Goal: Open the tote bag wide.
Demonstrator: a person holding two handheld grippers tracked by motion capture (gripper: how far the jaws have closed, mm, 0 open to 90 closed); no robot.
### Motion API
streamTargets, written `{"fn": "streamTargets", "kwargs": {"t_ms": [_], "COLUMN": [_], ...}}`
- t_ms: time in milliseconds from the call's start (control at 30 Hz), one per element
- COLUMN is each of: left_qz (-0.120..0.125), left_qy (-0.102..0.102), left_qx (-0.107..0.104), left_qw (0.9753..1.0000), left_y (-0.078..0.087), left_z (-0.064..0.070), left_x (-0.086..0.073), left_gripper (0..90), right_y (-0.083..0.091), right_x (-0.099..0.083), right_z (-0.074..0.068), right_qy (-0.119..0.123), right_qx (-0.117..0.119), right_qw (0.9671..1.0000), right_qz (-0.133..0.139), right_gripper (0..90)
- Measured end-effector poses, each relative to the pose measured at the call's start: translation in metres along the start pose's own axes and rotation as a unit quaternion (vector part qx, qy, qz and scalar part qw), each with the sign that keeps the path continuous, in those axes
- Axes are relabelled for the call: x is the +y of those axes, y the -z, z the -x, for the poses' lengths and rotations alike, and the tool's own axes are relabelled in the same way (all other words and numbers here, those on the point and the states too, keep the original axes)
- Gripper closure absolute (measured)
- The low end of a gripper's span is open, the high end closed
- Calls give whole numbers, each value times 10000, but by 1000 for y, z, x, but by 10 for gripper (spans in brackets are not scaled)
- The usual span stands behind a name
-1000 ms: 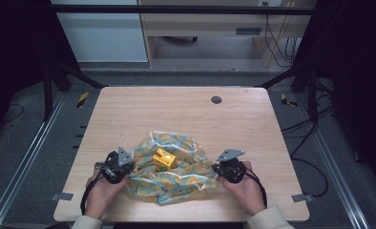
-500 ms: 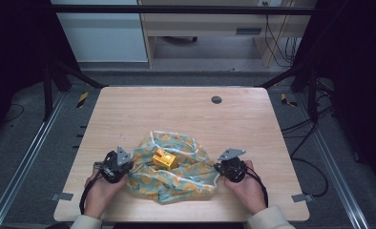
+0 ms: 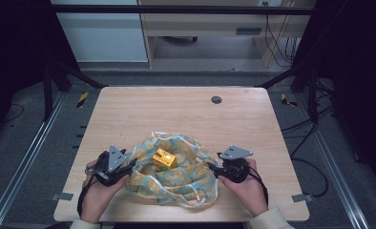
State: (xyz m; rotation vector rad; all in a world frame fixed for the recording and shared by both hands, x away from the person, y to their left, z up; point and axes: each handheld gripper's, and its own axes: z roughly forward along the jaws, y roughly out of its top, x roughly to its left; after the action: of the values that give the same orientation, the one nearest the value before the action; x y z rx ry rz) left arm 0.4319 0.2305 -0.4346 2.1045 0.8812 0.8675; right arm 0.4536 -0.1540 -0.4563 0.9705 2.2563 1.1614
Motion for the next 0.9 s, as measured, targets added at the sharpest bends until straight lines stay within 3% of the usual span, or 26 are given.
{"fn": "streamTargets", "kwargs": {"t_ms": [100, 167, 267, 300, 333, 367, 400, 500, 567, 700, 800, 833, 900], "left_qz": [-49, -291, -713, -713, -892, -892, -924, -910, -745, -390, -38, -38, 263], "left_qy": [-107, -222, -396, -396, -449, -449, -507, -489, -360, 75, 561, 561, 795], "left_qx": [-222, -346, -514, -514, -603, -603, -618, -639, -666, -641, -639, -639, -595], "left_qw": [9997, 9987, 9953, 9953, 9932, 9932, 9925, 9926, 9943, 9972, 9964, 9964, 9947], "left_y": [2, -5, -16, -16, -21, -21, -22, -21, -17, -10, -5, -5, 1], "left_z": [10, 17, 26, 26, 29, 29, 30, 30, 28, 20, 12, 12, 3], "left_x": [3, 1, -4, -4, -7, -7, -8, -9, -8, -6, -6, -6, -6], "left_gripper": [475, 471, 457, 453, 453, 448, 444, 409, 364, 236, 160, 153, 131], "right_y": [-3, -13, -31, -31, -40, -40, -44, -45, -42, -29, -15, -15, -2], "right_x": [12, 18, 22, 22, 20, 20, 16, 8, 5, 7, 10, 10, 11], "right_z": [-13, -21, -30, -30, -35, -35, -41, -43, -42, -36, -29, -29, -18], "right_qy": [80, 65, 103, 103, 234, 234, 415, 454, 443, 375, 260, 260, 152], "right_qx": [151, 185, 219, 219, 293, 293, 322, 413, 387, 185, 67, 67, -88], "right_qw": [9996, 9995, 9997, 9997, 9992, 9992, 9978, 9962, 9963, 9985, 9996, 9996, 9995], "right_qz": [239, 229, 86, 86, -130, -130, -412, -622, -629, -348, -7, -7, 277], "right_gripper": [429, 414, 389, 389, 385, 385, 372, 334, 287, 161, 113, 113, 85]}}
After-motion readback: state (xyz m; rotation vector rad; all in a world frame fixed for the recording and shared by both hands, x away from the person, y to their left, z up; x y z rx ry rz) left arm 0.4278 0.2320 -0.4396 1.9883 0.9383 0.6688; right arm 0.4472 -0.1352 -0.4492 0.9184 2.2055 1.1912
